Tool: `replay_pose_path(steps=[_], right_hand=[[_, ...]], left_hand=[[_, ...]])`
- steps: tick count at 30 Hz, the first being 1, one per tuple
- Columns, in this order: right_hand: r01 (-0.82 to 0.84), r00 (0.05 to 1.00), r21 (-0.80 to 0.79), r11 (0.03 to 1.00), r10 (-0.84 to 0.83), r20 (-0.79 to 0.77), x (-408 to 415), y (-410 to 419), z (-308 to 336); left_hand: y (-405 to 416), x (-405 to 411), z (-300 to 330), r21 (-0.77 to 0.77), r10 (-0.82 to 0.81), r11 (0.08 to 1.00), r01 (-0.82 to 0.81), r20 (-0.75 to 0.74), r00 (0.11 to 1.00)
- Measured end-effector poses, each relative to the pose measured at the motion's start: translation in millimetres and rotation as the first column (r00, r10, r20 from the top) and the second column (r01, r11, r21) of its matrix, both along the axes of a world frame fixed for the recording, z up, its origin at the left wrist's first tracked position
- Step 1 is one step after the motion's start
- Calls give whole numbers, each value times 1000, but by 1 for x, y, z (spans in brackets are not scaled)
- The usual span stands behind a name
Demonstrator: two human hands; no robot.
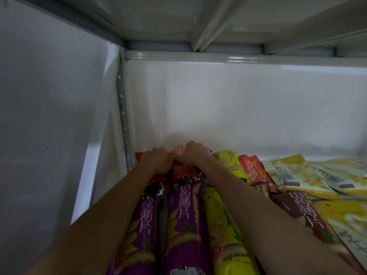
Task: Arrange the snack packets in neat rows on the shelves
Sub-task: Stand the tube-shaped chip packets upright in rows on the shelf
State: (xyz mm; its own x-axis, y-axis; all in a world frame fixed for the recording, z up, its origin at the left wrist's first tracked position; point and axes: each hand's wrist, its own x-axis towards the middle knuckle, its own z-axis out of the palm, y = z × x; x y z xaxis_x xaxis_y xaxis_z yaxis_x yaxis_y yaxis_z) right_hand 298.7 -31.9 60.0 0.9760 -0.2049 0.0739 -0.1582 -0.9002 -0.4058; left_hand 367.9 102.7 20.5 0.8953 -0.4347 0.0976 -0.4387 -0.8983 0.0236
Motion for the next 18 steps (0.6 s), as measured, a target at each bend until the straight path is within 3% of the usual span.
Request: replay_pose_path(steps=[5, 8, 10, 12, 15, 18], right_hand=[[44, 994, 106, 993, -54, 97, -1, -2, 2], [93, 971, 205, 974, -134, 196, 0, -6, 7], [107, 959, 248, 963, -166, 228, -1, -8, 13], [91, 944, 328, 940, -186, 272, -6, -12, 19], [22, 929, 466, 885, -191, 318, -16, -21, 28], [-80, 943, 601, 795, -136, 304, -33, -30, 39]], left_hand=[[0, -1, 11, -135, -48, 990, 37, -79, 996], [-5, -2, 22, -330, -82, 943, 32, -141, 987], [-8, -2, 29, -559, -154, 829, 0, -229, 961], [-10, -4, 34, -762, -240, 640, -98, -319, 917], [-3, -7, 42, -867, -301, 443, -228, -383, 873], [14, -16, 57, -900, -411, 341, -270, -401, 819]])
